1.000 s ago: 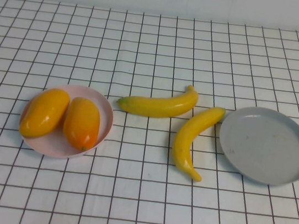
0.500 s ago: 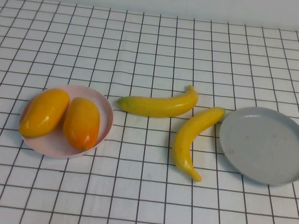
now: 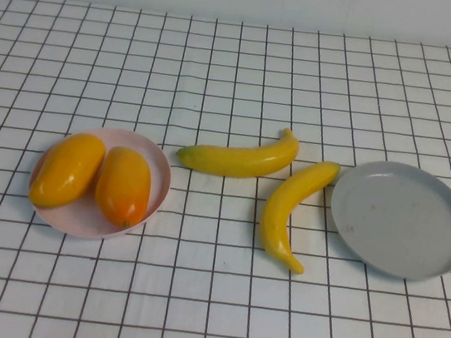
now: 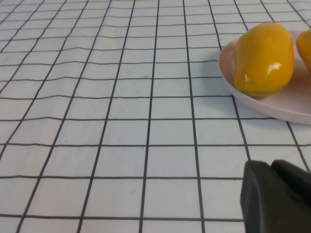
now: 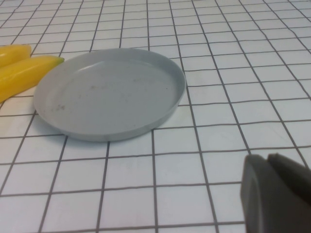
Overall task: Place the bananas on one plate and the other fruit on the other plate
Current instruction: Put another type of fruit in the right plate
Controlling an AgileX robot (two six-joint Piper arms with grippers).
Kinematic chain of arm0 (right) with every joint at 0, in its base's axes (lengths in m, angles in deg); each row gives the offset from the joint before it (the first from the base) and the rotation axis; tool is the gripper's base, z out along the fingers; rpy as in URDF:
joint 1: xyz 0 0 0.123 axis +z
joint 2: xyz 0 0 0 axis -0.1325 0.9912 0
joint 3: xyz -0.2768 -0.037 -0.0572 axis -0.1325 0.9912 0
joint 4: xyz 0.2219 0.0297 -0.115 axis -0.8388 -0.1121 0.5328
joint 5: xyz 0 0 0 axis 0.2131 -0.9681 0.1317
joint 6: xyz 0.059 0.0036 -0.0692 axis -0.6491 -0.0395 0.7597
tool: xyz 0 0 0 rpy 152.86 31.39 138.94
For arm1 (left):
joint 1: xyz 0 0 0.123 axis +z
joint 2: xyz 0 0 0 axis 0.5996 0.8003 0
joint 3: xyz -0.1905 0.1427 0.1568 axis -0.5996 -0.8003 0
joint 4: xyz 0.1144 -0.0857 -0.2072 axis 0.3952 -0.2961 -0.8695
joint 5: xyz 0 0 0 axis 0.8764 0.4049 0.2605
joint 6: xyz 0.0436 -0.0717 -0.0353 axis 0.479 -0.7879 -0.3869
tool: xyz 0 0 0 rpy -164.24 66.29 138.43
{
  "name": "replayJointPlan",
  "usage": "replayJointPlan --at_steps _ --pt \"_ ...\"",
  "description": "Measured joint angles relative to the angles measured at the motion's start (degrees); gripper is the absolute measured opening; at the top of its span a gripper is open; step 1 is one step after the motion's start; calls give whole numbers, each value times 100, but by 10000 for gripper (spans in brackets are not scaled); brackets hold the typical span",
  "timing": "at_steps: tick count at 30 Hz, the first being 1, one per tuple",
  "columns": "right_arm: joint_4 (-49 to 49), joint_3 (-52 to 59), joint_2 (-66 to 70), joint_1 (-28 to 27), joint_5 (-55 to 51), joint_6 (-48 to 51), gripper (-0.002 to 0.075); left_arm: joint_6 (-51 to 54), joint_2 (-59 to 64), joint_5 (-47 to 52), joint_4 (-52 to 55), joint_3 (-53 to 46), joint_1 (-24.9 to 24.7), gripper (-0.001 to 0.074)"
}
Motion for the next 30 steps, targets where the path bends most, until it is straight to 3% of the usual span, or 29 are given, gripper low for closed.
replayJointPlan --at_steps 17,25,30 --pt "-199 0 -9 0 49 -92 -16 0 0 13 0 0 0 -3" --pt "-4453 0 -9 0 599 -721 -16 0 0 22 0 0 0 -3" --pt "-4971 0 -9 0 686 -739 -16 0 0 22 0 0 0 -3"
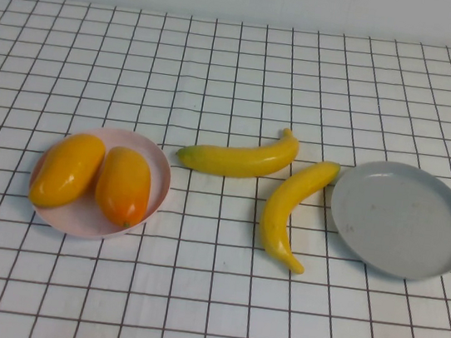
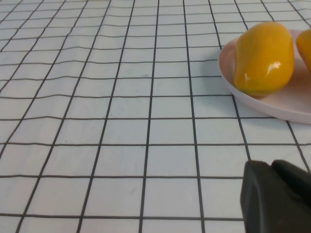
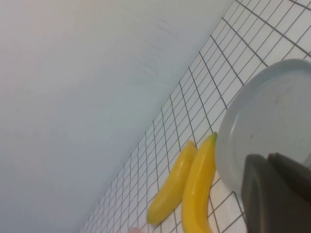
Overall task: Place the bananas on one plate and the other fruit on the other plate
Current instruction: Put another type of fruit in the right plate
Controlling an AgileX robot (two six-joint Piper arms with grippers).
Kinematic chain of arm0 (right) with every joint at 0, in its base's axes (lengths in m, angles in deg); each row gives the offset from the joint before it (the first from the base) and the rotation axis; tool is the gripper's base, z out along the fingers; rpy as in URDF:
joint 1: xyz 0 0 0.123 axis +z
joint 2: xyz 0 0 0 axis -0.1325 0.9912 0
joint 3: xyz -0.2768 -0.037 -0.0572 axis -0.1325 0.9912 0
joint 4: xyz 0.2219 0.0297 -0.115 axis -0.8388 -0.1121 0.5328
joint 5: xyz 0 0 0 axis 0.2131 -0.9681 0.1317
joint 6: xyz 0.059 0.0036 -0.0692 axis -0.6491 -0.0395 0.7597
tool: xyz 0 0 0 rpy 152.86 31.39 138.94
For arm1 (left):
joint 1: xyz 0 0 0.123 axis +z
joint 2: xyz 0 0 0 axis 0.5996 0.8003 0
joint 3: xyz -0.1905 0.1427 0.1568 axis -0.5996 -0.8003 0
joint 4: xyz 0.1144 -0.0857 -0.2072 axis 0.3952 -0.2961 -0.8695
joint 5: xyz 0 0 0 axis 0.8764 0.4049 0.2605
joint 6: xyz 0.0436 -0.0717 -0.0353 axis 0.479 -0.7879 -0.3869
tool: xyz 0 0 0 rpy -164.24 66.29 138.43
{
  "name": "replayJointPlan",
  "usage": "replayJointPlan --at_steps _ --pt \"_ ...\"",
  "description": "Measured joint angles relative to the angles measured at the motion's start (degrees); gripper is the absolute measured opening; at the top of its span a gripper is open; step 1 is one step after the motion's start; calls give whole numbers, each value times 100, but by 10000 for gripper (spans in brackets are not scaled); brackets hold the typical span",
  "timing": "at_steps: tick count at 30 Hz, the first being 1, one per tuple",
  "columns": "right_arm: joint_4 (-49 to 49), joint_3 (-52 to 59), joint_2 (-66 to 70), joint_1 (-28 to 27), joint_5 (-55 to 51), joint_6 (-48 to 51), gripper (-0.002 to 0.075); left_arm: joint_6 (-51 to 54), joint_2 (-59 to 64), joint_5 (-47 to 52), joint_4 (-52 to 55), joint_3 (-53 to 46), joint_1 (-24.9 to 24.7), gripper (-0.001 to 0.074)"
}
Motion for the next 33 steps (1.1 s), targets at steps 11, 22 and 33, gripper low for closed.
replayJointPlan --at_steps 11,22,33 --pt "-300 0 0 0 -435 153 -16 0 0 0 0 0 0 -3" --pt "2314 -2404 2001 0 -3270 376 -16 0 0 0 -10 0 0 -3" --pt "3064 -3743 4222 0 -3866 677 -17 0 0 0 -10 0 0 -3"
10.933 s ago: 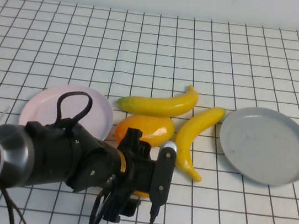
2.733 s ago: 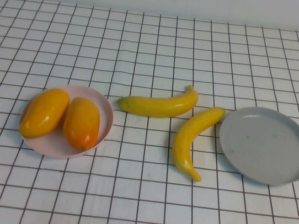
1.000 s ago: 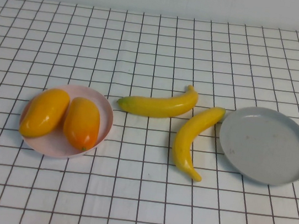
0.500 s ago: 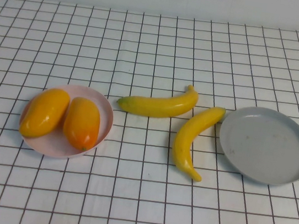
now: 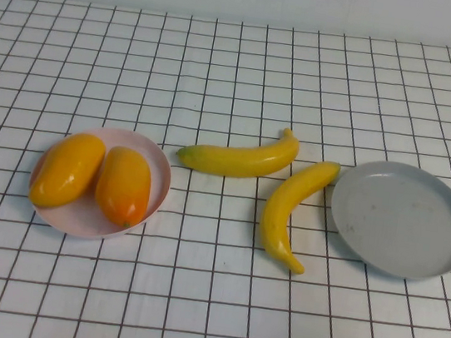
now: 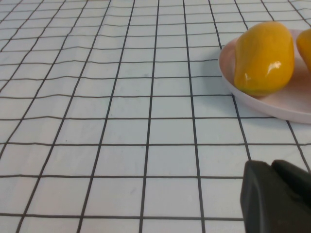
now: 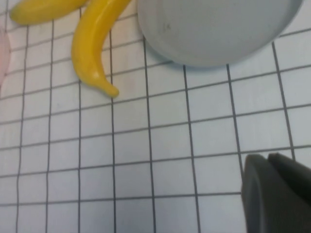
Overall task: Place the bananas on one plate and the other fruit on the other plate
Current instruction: Put another type of fruit in the right plate
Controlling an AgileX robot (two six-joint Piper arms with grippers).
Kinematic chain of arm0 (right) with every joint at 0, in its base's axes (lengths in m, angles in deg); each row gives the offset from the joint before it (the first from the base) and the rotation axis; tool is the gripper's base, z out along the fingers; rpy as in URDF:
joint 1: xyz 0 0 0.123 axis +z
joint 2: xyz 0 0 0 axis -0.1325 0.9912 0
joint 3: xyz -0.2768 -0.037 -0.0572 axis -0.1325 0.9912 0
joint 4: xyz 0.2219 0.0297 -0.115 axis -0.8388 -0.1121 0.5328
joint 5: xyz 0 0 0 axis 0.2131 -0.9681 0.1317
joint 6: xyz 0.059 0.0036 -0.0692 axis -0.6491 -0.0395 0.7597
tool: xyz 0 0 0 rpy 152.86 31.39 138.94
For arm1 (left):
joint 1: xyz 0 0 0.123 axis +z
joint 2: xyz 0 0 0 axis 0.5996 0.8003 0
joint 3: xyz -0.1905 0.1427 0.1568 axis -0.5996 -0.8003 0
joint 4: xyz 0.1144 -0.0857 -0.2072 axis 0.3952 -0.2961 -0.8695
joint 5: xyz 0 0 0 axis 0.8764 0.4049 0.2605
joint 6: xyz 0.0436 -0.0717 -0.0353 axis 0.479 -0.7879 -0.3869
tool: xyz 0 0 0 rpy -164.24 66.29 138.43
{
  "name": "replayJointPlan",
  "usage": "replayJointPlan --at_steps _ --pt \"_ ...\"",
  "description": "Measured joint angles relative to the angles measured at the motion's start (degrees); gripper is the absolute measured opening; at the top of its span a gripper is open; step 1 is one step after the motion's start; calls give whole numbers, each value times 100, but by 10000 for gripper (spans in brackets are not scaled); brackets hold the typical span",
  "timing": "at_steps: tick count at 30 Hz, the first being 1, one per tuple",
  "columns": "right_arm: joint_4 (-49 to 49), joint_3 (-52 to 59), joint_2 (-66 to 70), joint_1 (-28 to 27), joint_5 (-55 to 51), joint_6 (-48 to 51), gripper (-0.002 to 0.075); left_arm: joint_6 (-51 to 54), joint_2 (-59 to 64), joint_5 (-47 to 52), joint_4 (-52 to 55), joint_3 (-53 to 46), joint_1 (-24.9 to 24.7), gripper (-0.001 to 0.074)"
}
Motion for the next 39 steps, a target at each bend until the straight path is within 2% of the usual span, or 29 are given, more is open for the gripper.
replayJointPlan --at_steps 9,13,15,19,20,23,26,32,39 --pt "113 -1745 2194 98 -1215 753 -16 0 0 0 0 0 0 -3" --pt "447 -2507 2962 587 -1522 777 -6 0 0 0 0 0 0 -3" --pt "664 -2820 3358 938 -1587 777 25 0 0 0 0 0 0 -3" --pt "1135 -3444 4120 1773 -1621 777 182 0 0 0 0 0 0 -3" --pt "1238 -3640 4375 1956 -1621 777 259 0 0 0 0 0 0 -3" --pt "1423 -4121 4957 2376 -1605 777 426 0 0 0 0 0 0 -3" --pt "1446 -4659 5669 2650 -1580 777 511 0 0 0 -22 0 0 -3" --pt "1468 -5889 7018 2959 -1687 777 515 0 0 4 -547 0 0 -3" --pt "1468 -7106 8237 3051 -1782 684 515 0 0 13 -723 0 0 -3"
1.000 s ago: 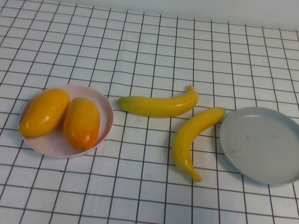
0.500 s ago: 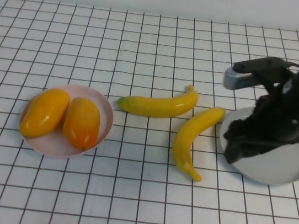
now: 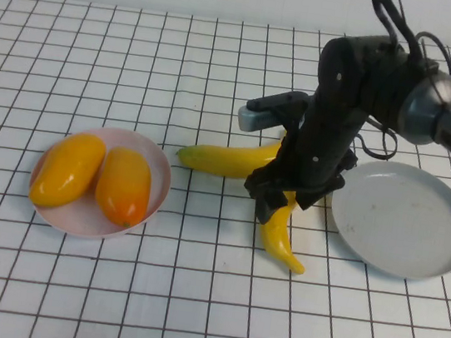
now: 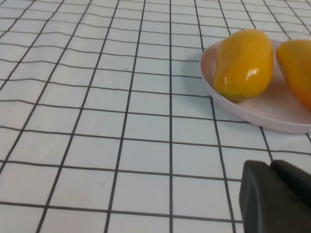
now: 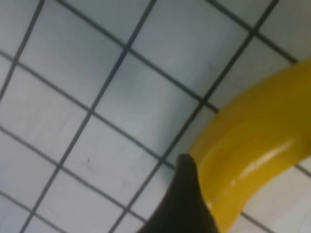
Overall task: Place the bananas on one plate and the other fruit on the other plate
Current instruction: Put another type of fruit in the right plate
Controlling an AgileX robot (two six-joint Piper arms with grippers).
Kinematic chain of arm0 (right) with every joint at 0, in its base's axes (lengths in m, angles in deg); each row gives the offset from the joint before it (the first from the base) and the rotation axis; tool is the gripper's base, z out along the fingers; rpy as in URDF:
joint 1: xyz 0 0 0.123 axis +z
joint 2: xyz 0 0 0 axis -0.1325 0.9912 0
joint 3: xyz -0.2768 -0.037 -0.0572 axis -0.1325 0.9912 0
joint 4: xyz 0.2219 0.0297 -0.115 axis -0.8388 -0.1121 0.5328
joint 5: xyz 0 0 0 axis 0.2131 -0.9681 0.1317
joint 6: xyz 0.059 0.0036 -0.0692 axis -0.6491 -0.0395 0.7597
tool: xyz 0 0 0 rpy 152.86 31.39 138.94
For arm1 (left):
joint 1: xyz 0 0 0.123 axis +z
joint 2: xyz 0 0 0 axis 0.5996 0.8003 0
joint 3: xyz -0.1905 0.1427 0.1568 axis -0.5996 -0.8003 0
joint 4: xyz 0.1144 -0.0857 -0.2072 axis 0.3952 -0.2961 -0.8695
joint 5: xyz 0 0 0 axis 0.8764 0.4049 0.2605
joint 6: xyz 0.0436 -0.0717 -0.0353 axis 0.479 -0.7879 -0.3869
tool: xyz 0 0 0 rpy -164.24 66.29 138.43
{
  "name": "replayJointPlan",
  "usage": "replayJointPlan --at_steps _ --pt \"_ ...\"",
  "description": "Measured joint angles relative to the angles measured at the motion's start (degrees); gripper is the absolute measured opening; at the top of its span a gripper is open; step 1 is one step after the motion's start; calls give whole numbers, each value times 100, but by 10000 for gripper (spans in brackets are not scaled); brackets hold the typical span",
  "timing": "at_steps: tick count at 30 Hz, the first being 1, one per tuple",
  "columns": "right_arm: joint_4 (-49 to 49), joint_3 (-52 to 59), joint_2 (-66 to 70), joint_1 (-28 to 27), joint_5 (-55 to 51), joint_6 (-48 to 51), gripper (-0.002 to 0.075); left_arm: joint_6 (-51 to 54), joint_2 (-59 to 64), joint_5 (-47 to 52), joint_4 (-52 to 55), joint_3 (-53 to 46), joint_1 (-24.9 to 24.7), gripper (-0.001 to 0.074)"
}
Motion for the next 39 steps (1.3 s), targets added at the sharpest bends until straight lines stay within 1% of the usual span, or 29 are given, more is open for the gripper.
replayJointPlan --at_steps 4,6,8,10,11,12,15,20,23,25,28,30,34,38,39 --pt "-39 -295 313 0 -12 -74 510 0 0 0 -8 0 0 -3" --pt "-53 -335 405 0 -12 -203 486 0 0 0 -12 0 0 -3" --pt "-53 -335 454 0 -23 -272 425 0 0 0 -21 0 0 -3" --pt "-53 -335 463 0 -46 -311 316 0 0 0 -21 0 0 -3" --pt "-53 -335 463 0 -46 -311 291 0 0 0 -21 0 0 -3" --pt "-53 -335 452 0 -46 -316 301 0 0 0 -21 0 0 -3" --pt "-15 -335 285 0 -46 -316 300 0 0 0 -21 0 0 -3" --pt "392 -111 -707 -32 -46 -316 300 0 0 4 -21 0 0 -3" --pt "570 553 -1426 -290 -46 -280 300 0 0 4 -21 0 0 -3" --pt "710 1163 -1816 -604 -56 -109 300 0 0 4 -21 0 0 -3" --pt "975 1947 -2117 -1071 -88 139 300 0 0 4 -21 0 0 -3" --pt "1087 2283 -2158 -1330 -39 200 300 0 0 4 -21 0 0 -3" --pt "1140 2558 -2131 -1691 357 303 300 0 0 4 -21 0 0 -3" --pt "1153 2568 -1947 -1786 865 491 302 0 0 4 -21 0 0 -3" --pt "1153 2568 -1893 -1785 983 502 325 0 0 4 -21 0 0 -3"
